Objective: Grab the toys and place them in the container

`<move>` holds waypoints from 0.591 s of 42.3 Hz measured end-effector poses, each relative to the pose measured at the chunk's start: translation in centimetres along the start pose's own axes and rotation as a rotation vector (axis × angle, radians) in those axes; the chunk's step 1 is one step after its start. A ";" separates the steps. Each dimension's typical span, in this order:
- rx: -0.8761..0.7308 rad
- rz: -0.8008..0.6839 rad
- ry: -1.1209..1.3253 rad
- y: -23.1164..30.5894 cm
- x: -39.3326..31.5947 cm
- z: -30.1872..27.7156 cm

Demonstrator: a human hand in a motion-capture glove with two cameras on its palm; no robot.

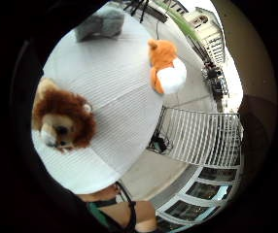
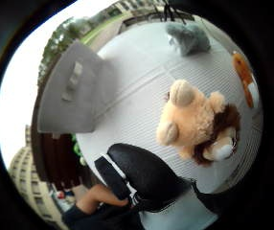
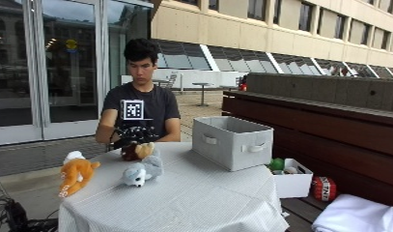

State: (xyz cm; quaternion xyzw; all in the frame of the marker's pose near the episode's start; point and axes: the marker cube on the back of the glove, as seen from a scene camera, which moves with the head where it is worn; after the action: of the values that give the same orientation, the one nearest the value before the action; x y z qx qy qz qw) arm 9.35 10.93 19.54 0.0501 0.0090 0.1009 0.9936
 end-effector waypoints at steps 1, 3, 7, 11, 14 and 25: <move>0.002 0.003 -0.008 0.1 0.0 0.7; -0.012 -0.043 -0.027 0.1 0.3 1.9; -0.104 -0.119 -0.073 0.8 0.7 3.8; -0.232 -0.216 -0.086 2.1 1.1 5.2; -0.248 -0.209 -0.094 2.5 1.2 6.0; -0.387 -0.178 -0.107 2.0 0.8 4.5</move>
State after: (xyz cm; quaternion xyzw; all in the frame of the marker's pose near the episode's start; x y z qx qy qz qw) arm 9.86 12.64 24.23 -0.1372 -0.0587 0.0100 0.9888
